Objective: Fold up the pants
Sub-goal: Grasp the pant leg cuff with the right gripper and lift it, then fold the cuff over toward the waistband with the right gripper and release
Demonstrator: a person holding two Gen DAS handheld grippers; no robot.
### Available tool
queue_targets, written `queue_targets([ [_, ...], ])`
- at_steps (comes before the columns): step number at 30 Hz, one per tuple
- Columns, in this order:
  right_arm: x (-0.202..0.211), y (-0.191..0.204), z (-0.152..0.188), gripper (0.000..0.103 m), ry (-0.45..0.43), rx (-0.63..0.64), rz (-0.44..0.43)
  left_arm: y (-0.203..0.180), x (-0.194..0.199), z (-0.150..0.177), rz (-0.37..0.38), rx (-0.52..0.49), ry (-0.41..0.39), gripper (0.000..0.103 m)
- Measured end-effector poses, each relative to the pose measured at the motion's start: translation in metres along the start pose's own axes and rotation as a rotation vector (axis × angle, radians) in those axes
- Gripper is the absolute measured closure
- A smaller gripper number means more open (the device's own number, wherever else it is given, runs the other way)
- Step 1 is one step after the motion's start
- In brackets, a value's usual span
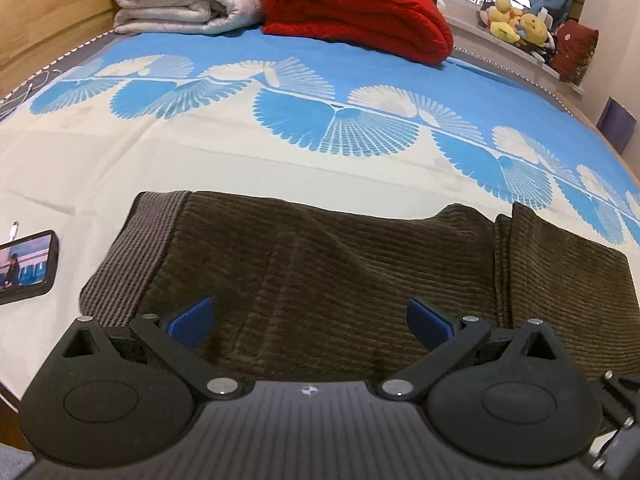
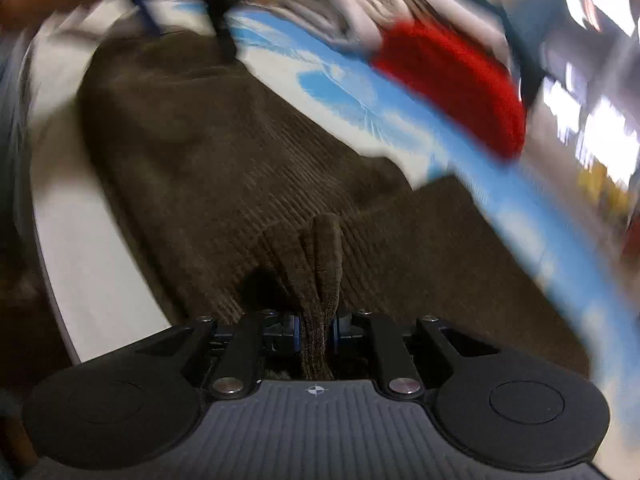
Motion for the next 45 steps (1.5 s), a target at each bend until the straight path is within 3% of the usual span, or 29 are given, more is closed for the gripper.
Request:
queue_targets([
  [3,-0.003,-0.023,-0.004,0.088,0.017,-0.121,-0.057,0.003,0.003,0.001,-0.008,-0.004,-0.005,0.000],
  [9,0.024,-0.039,-0.010,0.089,-0.102,-0.127,-0.025,0.007,0.003,0.002,-0.017,0.006,-0.005,0.000],
  [13,0.028,-0.020,0.012,0.088,-0.029,-0.049,-0.109,0.006,0.002,0.002,-0.021,-0.002,-0.003,0.000],
  [16,0.027,-0.004,0.013,0.088,-0.042,0.039,-0.100,0.005,0.002,0.002,-0.020,-0.003,-0.006,0.000],
  [17,0.028,-0.007,0.013,0.087,-0.039,0.017,-0.106,0.004,0.001,0.002,-0.021,-0.003,-0.005,0.000],
  [19,0.031,-0.012,0.014,0.076,-0.024,-0.040,-0.131,0.004,0.001,0.002,-0.024,-0.004,-0.003,0.000],
  [23,0.037,-0.020,0.009,0.068,0.023,-0.158,-0.187,0.005,0.000,0.002,-0.029,-0.003,-0.001,0.000],
  [30,0.040,-0.052,0.006,0.045,0.068,-0.571,-0.454,0.001,0.002,0.004,-0.017,-0.012,-0.005,0.000],
  [33,0.031,-0.059,0.011,0.048,0.130,-0.726,-0.500,-0.012,0.005,0.006,0.014,-0.032,-0.007,0.000],
  [34,0.029,-0.063,0.015,0.056,0.147,-0.776,-0.476,-0.018,0.006,0.006,0.033,-0.038,-0.006,0.000],
  [36,0.039,-0.078,0.019,0.057,0.124,-0.837,-0.357,-0.036,0.012,0.006,0.071,-0.046,-0.017,0.000],
  [40,0.071,-0.112,0.030,0.060,0.031,-0.812,0.026,-0.096,0.011,0.009,0.149,-0.112,-0.021,0.000],
  [43,0.072,-0.109,0.049,0.062,0.134,-0.737,0.133,-0.152,-0.005,0.024,0.187,-0.189,0.008,0.000],
  [45,0.058,-0.094,0.067,0.061,0.300,-0.687,0.099,-0.180,-0.029,0.048,0.159,-0.265,0.059,0.000],
])
Point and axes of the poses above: each gripper's, at about its wrist camera, not at the fingertips, and x roughly against the way its jaws point, y to its left, z to its underside, the point moved 4 cm from there along -x, roughly the way its jaws point, and after that the axes turned 8 degrees about z, right-handed, at the moved point
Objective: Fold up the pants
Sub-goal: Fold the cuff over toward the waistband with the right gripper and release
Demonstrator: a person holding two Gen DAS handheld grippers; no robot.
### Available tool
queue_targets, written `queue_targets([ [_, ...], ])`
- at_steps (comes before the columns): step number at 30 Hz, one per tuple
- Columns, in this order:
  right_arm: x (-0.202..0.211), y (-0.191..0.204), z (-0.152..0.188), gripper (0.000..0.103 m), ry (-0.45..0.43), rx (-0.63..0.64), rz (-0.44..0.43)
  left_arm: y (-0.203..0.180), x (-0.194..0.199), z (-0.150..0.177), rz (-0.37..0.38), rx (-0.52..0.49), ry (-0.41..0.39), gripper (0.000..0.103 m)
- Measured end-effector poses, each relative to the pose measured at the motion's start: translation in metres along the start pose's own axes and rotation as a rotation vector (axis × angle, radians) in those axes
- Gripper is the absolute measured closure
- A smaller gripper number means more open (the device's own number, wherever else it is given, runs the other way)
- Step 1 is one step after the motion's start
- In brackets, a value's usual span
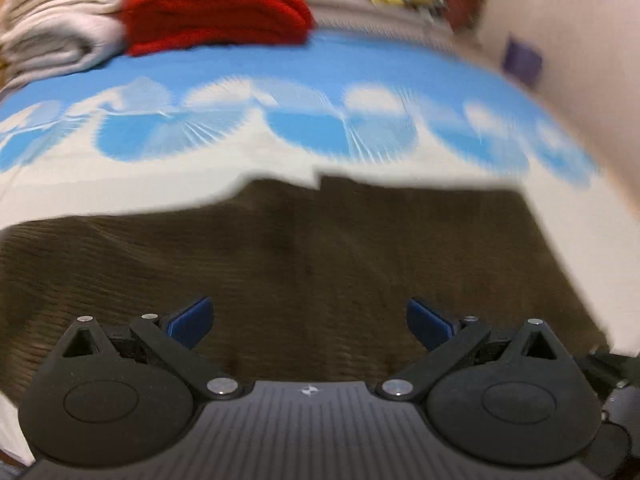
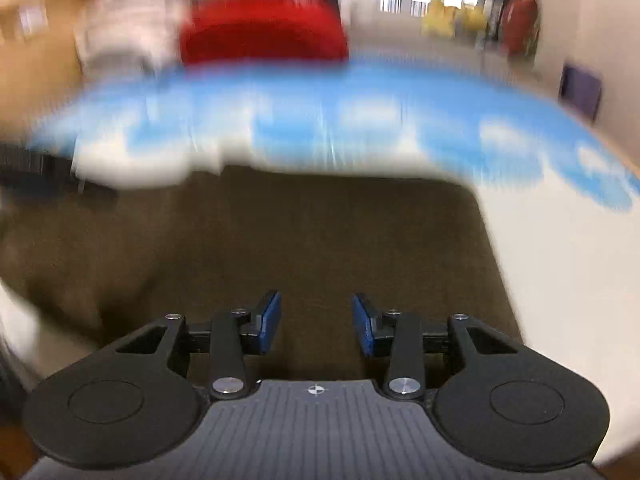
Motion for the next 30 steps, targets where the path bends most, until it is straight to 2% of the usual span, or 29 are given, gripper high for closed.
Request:
queue_targets([
  [1,-0.009,0.003,0.013,0.061,0.046,0.015,0.008,-0.008,-0.015,0.011,-0.011,-0.025,0.041,0.000],
  [2,-0.007,0.007,0.015,0.061,0.013,0.040,0.023,-0.014,-0.030,0.026,-0.025,-0.046,0.095,0.000],
  [3,-0.003,0.011,0.016,0.062,0.002,0.078,0.034,-0.015,-0.039,0.041,-0.033,-0.046,0.102,0.000],
  [4,-0.001,0.009,0.017,0.062,-0.006,0.074,0.022,-0.012,-0.033,0.047,-0.022,-0.021,0.027,0.000],
  [6,0.002,-0.005,0.017,0.062,0.010,-0.002,-0.034,-0.008,-0.028,0.048,-0.015,-0.006,0.030,0.000],
  [8,0.017,-0.029,0.005,0.062,-0.012,-0.107,-0.074,-0.004,-0.024,0.036,-0.005,0.008,0.058,0.000],
  [10,0.030,-0.057,-0.010,0.061,-0.081,-0.190,-0.035,0.000,-0.015,0.013,-0.015,0.016,0.004,0.000],
  [12,0.032,-0.075,-0.025,0.061,-0.136,-0.161,0.031,0.000,-0.009,-0.018,-0.018,0.020,-0.070,0.000],
  [14,0.022,-0.084,-0.043,0.061,-0.162,-0.087,0.076,-0.001,-0.020,-0.051,-0.026,0.023,-0.099,0.000],
  [16,0.001,-0.093,-0.067,0.062,-0.184,-0.045,0.093,0.000,-0.047,-0.080,-0.031,0.039,-0.078,0.000],
  [18,-0.033,-0.108,-0.091,0.066,-0.145,-0.071,0.111,0.006,-0.077,-0.095,-0.074,0.067,-0.046,0.000],
  [19,-0.051,-0.117,-0.100,0.076,-0.121,-0.099,0.103,0.011,-0.097,-0.098,-0.106,0.082,-0.009,0.000],
  [21,-0.080,-0.123,-0.108,0.078,-0.083,-0.146,0.083,0.025,-0.130,-0.099,-0.165,0.092,0.066,0.000],
  [22,-0.095,-0.124,-0.110,0.078,-0.066,-0.154,0.078,0.031,-0.143,-0.097,-0.138,0.111,0.083,0.000],
  [24,-0.122,-0.120,-0.105,0.077,-0.020,-0.141,0.079,0.041,-0.146,-0.093,-0.103,0.185,0.043,0.000],
  [27,-0.134,-0.113,-0.103,0.077,-0.022,-0.094,0.098,0.034,-0.142,-0.092,-0.114,0.134,0.011,0.000],
  [30,-0.121,-0.115,-0.105,0.077,-0.027,-0.094,0.104,0.034,-0.124,-0.083,-0.079,0.123,0.061,0.000],
])
Point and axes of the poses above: each gripper's, at about its wrist camera, not at the fingertips, and x roughly against the way its jaws point, y to its left, z to its underside, the point moved 4 cm from there along -x, roughly the way its jaws point, and after that the axes turned 8 degrees about z, right-handed, at the moved point
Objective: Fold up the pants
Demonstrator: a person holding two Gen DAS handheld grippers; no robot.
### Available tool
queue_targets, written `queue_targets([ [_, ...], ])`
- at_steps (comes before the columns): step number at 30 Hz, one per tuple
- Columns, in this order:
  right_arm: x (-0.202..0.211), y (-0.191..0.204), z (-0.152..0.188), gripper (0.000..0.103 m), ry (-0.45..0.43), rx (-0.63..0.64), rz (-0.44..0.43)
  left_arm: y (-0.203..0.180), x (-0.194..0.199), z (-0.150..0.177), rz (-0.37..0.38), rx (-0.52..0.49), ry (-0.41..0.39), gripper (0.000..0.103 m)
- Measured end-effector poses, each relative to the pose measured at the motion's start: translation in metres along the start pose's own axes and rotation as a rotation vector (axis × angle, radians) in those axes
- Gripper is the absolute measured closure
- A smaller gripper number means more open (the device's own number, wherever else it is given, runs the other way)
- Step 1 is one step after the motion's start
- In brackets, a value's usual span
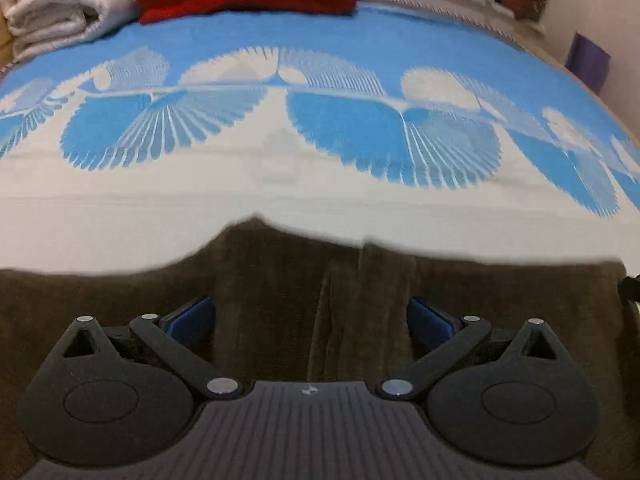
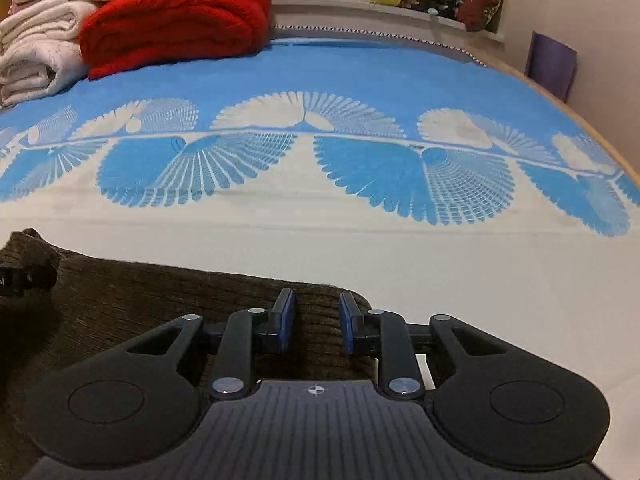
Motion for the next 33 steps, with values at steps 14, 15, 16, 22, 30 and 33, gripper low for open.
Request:
queue_targets([
  [14,0.120,0.000,0.106,0.068,0.120,0.047,-0.008,0.009,0.103,0.128,0.031,-0.097,-0.048,0.000],
  [15,0.127,-0.003,0.109,0.066,0.109,0.001,-0.018,0.011,0.105,0.133,0.045,-0.084,-0.044,0.000],
  [16,0.132,-0.005,0.115,0.066,0.102,-0.029,-0.019,0.012,0.103,0.139,0.048,-0.070,-0.029,0.000],
  [22,0.132,-0.012,0.125,0.053,0.079,-0.140,-0.001,0.021,0.135,0.142,0.063,-0.033,-0.045,0.000],
  [30,0.158,-0.041,0.146,0.020,-0.025,-0.528,-0.050,0.076,0.197,0.141,0.000,0.015,-0.138,0.000],
  [33,0.154,-0.044,0.145,0.020,-0.018,-0.554,-0.039,0.105,0.205,0.140,-0.044,0.065,-0.157,0.000],
])
Point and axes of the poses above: each gripper's, at about its wrist camera, not at the fingertips, and x roughly against the way its jaws point, y to its left, z to its underside, the point moved 4 cm from there along -x, roughly the way its jaws point, and after that the axes turned 8 degrees about z, right-handed, at the moved point
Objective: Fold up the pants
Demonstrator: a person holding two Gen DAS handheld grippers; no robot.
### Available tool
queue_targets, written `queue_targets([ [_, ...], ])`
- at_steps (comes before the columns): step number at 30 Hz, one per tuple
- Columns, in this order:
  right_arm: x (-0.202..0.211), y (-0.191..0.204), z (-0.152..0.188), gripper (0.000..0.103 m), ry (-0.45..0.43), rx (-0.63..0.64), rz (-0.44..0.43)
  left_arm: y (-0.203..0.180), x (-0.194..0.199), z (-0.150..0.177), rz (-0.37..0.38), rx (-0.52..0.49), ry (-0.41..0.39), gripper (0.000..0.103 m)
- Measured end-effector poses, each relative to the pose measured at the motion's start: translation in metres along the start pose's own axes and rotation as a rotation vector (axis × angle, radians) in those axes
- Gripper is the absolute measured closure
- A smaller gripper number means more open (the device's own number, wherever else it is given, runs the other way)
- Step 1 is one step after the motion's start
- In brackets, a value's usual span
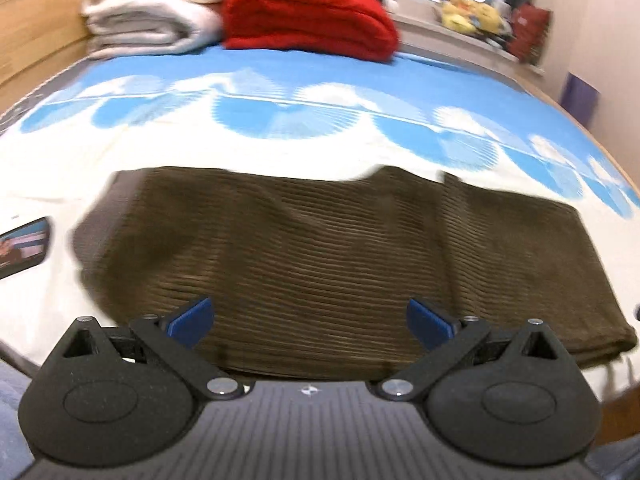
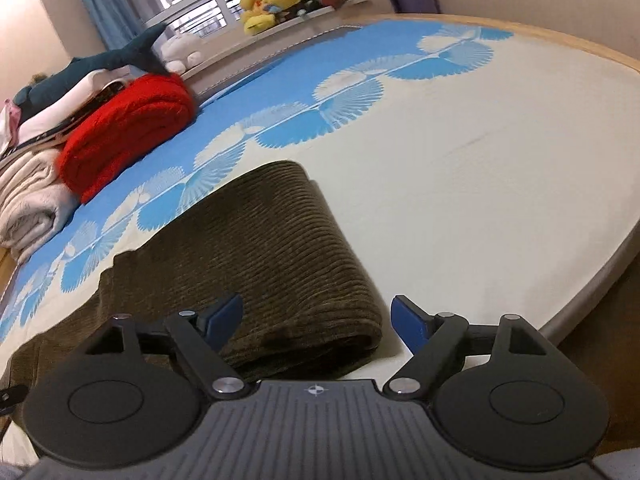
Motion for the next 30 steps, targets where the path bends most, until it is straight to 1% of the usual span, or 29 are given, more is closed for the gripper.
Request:
queue_targets([
  [4,-0.005,0.001,-0.002,0.019,-0.002,-0.040,0.028,0.038,0.002,-0.001,-0.052,0.072,0.000,0.000],
  [10,-0.018,0.005,0.003,0.019,0.048,-0.102,0.045,0.077,0.004,-0.015,-0.108,0.100,-0.036,0.000],
  [12,-0.023,0.009,0.004,0.015,0.071,-0.123,0.044,0.091,0.002,-0.014,-0.115,0.122,-0.033,0.000],
  [16,-0.028,0.019,0.006,0.010,0.065,-0.102,0.088,0.119,-0.005,-0.014,-0.137,0.179,-0.030,0.000],
  [18,-0.031,0.022,0.006,0.010,0.067,-0.090,0.109,0.130,-0.008,-0.013,-0.149,0.195,-0.030,0.000],
  [21,-0.039,0.023,0.008,0.010,0.100,-0.094,0.132,0.141,-0.009,-0.015,-0.148,0.224,-0.034,0.000],
  [24,-0.050,0.020,0.013,0.011,0.158,-0.136,0.134,0.145,-0.013,-0.018,-0.141,0.242,-0.041,0.000],
  [26,-0.051,0.020,0.013,0.010,0.151,-0.139,0.137,0.147,-0.016,-0.018,-0.139,0.250,-0.031,0.000],
  [30,-0.053,0.024,0.015,0.009,0.147,-0.119,0.147,0.151,-0.023,-0.014,-0.120,0.286,0.017,0.000],
])
Point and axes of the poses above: each gripper's, at about its wrist camera, not at the fingertips, and x roughly against the way its jaws point, y to its left, z to its underside, the point moved 4 cm from there along -x, roughly the way its jaws point, and after that the axes turned 8 degrees about z, right-handed, at the moved point
